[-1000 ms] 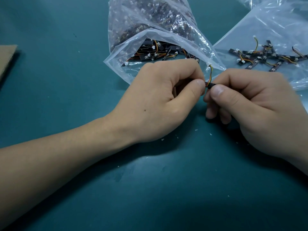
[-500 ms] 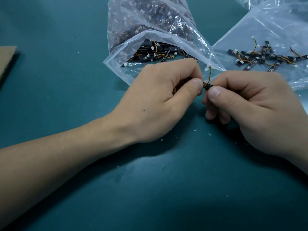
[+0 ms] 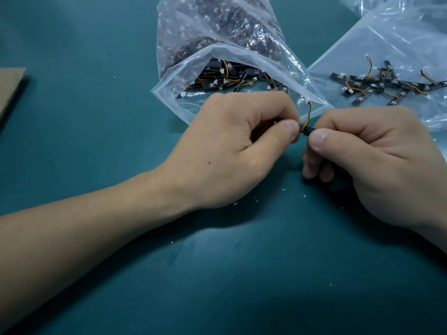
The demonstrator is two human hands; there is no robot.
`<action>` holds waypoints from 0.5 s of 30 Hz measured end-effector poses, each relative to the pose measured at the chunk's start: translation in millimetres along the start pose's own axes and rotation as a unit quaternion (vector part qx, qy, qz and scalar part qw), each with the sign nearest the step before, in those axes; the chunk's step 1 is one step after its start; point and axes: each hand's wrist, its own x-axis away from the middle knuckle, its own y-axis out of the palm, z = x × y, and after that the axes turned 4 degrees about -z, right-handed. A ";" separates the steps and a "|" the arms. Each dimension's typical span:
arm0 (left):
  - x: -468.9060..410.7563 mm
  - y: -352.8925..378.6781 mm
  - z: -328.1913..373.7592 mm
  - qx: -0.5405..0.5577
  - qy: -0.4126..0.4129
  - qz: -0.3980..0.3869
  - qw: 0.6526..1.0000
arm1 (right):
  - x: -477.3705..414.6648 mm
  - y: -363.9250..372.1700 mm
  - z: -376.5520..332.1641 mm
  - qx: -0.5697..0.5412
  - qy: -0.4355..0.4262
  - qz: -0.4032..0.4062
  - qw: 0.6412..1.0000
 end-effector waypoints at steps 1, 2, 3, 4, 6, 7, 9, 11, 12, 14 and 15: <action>0.1 -0.2 0.0 0.000 0.002 0.000 1.000 | 0.0 -0.1 0.1 -0.001 -0.001 0.000 1.000; 0.2 -0.3 -0.1 0.003 0.003 0.000 1.000 | -0.2 -0.3 0.2 -0.001 -0.002 -0.001 1.000; 0.4 -0.3 0.0 0.006 0.004 0.000 1.000 | -0.1 -0.2 0.5 -0.001 -0.002 -0.006 1.000; 0.6 -0.3 0.1 0.009 0.003 -0.001 1.000 | -0.1 -0.2 0.9 0.000 -0.002 -0.012 1.000; 0.9 -0.7 0.3 0.012 0.003 -0.005 1.000 | -0.1 0.0 1.7 0.007 -0.002 -0.024 1.000; 1.0 -1.0 0.1 0.011 0.004 -0.007 1.000 | 0.0 0.1 2.1 0.012 -0.001 -0.026 1.000; 0.9 -1.0 -0.2 0.005 0.002 -0.011 1.000 | 0.2 -0.1 2.7 0.017 -0.002 -0.024 1.000; 1.1 -0.8 -0.9 0.011 -0.002 -0.013 1.000 | 0.1 -0.2 2.7 0.011 -0.005 -0.021 1.000; 1.4 -0.6 -1.0 0.020 -0.002 -0.011 1.000 | 0.0 -0.3 2.6 0.005 -0.006 -0.020 1.000; 2.1 -0.6 -1.0 0.032 0.003 -0.007 0.999 | 0.2 -0.6 2.2 -0.002 -0.010 -0.020 1.000; 2.4 -0.7 -0.9 0.030 0.007 -0.010 0.999 | 0.6 -0.8 2.1 0.000 -0.011 -0.020 1.000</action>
